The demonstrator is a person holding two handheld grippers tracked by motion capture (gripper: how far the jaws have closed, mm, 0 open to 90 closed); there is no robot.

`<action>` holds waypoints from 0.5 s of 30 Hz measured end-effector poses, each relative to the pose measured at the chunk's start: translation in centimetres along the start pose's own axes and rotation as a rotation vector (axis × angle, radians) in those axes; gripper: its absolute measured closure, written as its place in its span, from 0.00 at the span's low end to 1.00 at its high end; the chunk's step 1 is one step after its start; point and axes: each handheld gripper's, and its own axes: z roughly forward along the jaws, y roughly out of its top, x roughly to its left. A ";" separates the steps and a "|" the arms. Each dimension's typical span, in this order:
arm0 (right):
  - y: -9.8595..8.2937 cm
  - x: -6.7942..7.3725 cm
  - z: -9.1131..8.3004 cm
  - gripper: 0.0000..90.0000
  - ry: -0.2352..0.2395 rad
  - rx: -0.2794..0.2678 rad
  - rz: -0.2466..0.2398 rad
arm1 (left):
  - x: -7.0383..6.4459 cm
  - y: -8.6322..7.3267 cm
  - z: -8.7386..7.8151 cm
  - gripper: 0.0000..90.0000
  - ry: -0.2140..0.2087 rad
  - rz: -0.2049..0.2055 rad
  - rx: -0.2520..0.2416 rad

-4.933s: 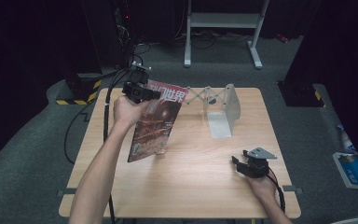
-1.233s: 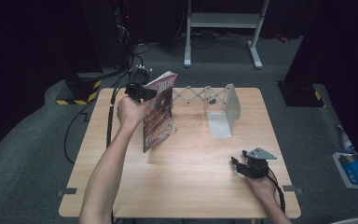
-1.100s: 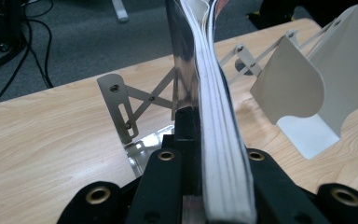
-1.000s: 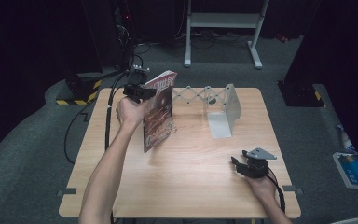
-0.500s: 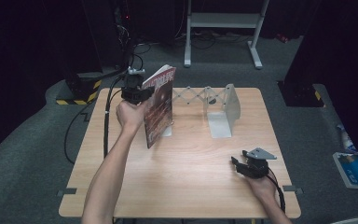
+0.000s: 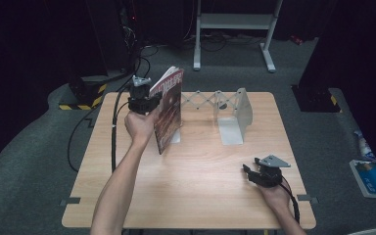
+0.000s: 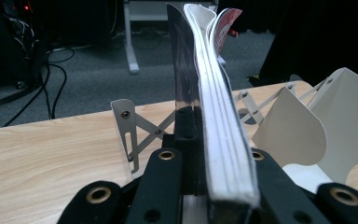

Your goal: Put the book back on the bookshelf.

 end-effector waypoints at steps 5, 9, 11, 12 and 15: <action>0.0 0.0 0.0 0.45 0.000 0.000 0.000 | 0.0 -0.8 0.0 0.93 0.003 0.002 -0.039; 0.0 0.0 0.0 0.45 -0.001 -0.002 -0.003 | 0.0 -1.6 0.2 0.93 0.004 0.000 -0.068; 0.0 0.0 0.0 0.45 -0.001 -0.002 -0.004 | -0.1 -1.9 0.3 0.93 0.001 0.007 -0.074; 0.0 0.0 0.0 0.45 -0.001 -0.001 -0.001 | -0.1 -1.9 0.3 0.93 0.001 0.014 -0.074; 0.0 0.0 0.0 0.45 -0.001 -0.002 -0.003 | -0.3 -2.0 0.3 0.93 0.002 0.033 -0.069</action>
